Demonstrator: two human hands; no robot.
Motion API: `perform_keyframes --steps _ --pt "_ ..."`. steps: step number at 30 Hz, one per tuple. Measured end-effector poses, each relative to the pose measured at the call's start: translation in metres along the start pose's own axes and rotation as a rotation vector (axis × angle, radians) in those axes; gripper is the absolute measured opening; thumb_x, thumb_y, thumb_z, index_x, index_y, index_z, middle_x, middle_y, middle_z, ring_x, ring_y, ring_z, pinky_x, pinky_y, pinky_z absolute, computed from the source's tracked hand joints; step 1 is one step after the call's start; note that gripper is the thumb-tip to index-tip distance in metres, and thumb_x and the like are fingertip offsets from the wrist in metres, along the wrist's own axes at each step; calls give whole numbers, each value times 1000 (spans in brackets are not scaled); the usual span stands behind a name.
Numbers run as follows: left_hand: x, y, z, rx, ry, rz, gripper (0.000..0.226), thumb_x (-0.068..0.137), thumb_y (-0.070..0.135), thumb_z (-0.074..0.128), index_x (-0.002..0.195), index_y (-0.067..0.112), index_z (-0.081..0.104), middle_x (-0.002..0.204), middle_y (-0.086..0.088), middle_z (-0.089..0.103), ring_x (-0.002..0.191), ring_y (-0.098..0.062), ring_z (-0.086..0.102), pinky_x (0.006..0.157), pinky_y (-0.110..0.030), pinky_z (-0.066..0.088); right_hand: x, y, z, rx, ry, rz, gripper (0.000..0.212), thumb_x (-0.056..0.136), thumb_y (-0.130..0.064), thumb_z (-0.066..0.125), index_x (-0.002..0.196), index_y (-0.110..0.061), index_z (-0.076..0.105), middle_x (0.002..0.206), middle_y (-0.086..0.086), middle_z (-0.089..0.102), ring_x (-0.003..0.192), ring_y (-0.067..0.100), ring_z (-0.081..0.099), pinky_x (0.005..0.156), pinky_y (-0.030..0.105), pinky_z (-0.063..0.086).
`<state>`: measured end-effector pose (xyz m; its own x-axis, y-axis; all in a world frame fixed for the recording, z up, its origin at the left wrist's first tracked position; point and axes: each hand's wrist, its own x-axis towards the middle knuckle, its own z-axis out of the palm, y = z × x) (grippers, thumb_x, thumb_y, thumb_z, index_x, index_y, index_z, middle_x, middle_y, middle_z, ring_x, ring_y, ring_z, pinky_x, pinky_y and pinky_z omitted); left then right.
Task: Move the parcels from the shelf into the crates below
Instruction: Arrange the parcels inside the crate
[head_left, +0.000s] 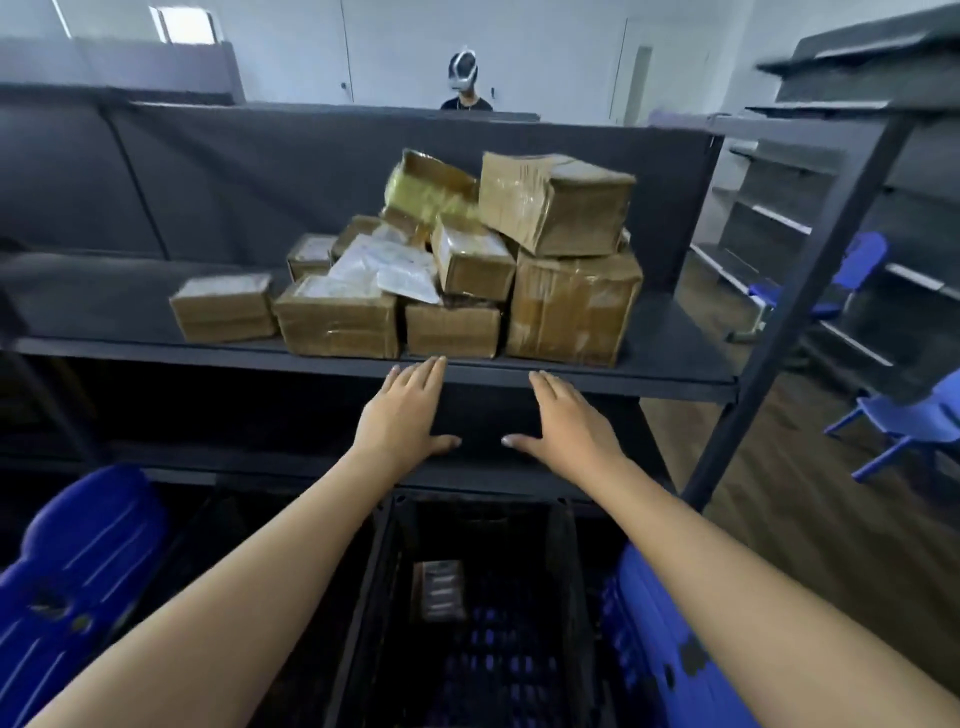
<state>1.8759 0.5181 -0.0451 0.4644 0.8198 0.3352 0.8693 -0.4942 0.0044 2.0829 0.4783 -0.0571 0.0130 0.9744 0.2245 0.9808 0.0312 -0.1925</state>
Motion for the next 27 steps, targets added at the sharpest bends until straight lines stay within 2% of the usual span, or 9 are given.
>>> perform_keyframes --steps 2,6,9,13,18,21,27 --pt "15 -2 -19 -34 52 -23 105 77 56 66 152 11 7 159 -3 19 146 -19 18 120 -33 12 16 1 -26 21 68 0 96 81 -62 59 152 -18 12 159 0 16 145 18 17 108 34 35" --pt "50 -1 -51 -97 144 -64 104 74 57 69 150 11 15 155 -5 28 142 -24 26 112 -38 31 49 14 -75 72 212 12 93 82 -60 60 151 -16 16 158 3 21 144 22 22 105 40 38" --pt "83 1 -66 -145 154 -91 102 75 57 68 150 12 16 152 -7 33 139 -26 32 104 -40 40 79 34 -103 92 285 40 92 82 -61 60 150 -14 19 156 6 24 142 24 27 101 43 42" --pt "133 10 -73 -212 169 -102 103 75 57 68 150 11 16 155 -8 29 138 -28 35 102 -42 42 123 68 -129 109 371 103 93 80 -60 62 148 -9 22 154 9 28 141 26 28 103 44 40" --pt "201 27 -69 -332 168 -131 104 75 56 68 150 8 15 156 -7 27 140 -26 33 106 -43 39 173 109 -139 164 347 183 99 79 -58 65 149 -6 20 155 11 27 141 28 28 108 44 34" --pt "233 36 -61 -369 167 -141 103 75 56 69 150 8 16 154 -7 32 137 -25 37 101 -41 41 194 123 -134 186 296 193 103 78 -59 66 150 -6 16 156 11 24 142 29 27 110 42 31" --pt "274 48 -50 -489 148 -196 101 74 56 70 147 7 21 145 -13 42 129 -29 46 98 -39 43 227 132 -124 492 271 185 96 73 -53 73 146 -12 27 149 8 37 133 25 41 106 43 41"
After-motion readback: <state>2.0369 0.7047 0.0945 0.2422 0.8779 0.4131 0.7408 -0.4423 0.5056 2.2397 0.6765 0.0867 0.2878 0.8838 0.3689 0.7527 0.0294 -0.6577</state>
